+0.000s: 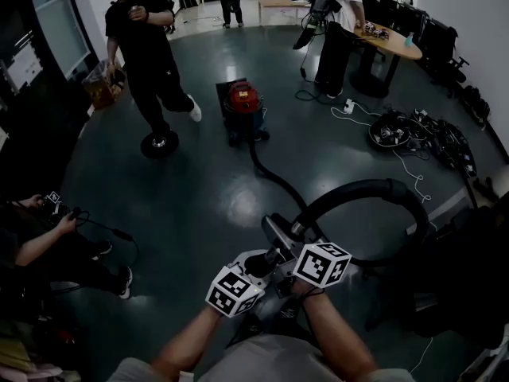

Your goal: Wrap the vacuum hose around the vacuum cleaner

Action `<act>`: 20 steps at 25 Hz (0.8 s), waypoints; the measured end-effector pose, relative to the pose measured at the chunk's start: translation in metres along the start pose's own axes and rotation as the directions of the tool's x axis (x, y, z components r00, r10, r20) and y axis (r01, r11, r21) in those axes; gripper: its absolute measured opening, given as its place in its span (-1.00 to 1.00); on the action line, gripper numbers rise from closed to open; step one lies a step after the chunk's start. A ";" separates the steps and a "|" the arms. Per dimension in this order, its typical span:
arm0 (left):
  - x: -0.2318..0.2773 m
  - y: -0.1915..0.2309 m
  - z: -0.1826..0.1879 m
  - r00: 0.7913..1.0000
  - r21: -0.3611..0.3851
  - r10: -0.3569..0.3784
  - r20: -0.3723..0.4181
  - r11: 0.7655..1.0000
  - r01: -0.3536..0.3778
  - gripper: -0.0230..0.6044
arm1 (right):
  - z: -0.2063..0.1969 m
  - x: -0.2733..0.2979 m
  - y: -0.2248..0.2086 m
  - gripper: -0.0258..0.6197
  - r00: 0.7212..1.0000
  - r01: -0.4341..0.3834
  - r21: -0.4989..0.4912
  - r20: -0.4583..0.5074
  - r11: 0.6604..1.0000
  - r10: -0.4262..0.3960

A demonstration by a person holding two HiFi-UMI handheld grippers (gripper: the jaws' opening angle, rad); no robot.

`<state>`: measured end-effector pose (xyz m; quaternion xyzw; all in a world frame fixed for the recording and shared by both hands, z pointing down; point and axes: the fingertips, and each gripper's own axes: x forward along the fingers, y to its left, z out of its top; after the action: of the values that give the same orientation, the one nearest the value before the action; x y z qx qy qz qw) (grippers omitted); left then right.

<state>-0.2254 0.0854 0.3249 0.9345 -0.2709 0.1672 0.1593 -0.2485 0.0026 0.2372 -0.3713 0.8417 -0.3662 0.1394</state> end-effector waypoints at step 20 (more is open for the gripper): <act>-0.002 0.015 -0.015 0.979 0.086 0.076 -0.189 0.995 -0.060 -0.39 | 0.055 -0.002 -0.048 -0.76 1.000 0.011 -0.031 0.000 0.999 -0.011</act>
<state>-0.2390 0.0798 0.3409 0.9098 -0.2791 0.2725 0.1416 -0.1944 -0.0465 0.2333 -0.3779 0.8453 -0.3541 0.1315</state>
